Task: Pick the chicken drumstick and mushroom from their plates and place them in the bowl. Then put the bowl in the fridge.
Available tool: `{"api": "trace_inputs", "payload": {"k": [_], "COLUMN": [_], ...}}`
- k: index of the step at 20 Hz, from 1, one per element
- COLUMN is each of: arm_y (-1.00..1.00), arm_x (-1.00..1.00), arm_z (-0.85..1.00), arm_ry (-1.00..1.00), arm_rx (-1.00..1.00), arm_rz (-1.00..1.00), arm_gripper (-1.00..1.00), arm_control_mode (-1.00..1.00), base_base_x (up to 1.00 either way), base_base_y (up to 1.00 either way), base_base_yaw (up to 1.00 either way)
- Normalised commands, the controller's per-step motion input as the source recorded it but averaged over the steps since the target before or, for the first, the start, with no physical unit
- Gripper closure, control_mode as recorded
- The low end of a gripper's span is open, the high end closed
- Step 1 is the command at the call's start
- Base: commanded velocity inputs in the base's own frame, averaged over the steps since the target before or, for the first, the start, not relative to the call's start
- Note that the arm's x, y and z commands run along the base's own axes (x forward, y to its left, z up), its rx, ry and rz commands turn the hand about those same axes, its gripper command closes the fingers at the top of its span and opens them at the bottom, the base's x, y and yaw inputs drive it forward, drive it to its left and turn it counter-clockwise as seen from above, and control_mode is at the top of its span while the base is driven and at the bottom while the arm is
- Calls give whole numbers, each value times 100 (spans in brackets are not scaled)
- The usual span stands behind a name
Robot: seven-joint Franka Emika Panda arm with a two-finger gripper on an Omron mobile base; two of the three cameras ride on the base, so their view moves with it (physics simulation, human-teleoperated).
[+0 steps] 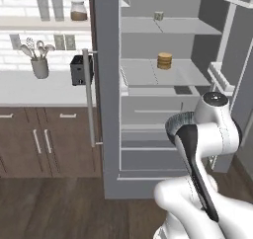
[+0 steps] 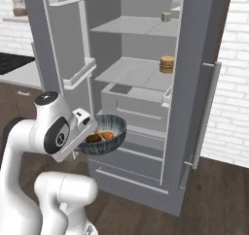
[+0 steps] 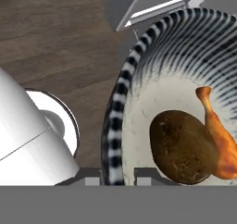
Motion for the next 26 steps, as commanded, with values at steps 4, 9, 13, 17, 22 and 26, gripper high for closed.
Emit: {"api": "trace_inputs", "payload": {"k": [4,9,13,17,22,26], "arm_y": [0,0,0,0,0,0], "arm_x": [0,0,0,0,0,0], "arm_z": [0,0,0,0,0,0], "arm_ry": [0,0,0,0,0,0], "arm_rx": [0,0,0,0,0,0], "arm_rz": [0,0,0,0,0,0], "arm_gripper": [100,100,100,100,100,100], "arm_control_mode": [100,100,100,100,100,100], "base_base_x": [39,42,62,10,22,42], "base_base_y": [0,0,-2,-31,-21,-25], "base_base_yaw": [-13,-7,0,1,4,3]}}
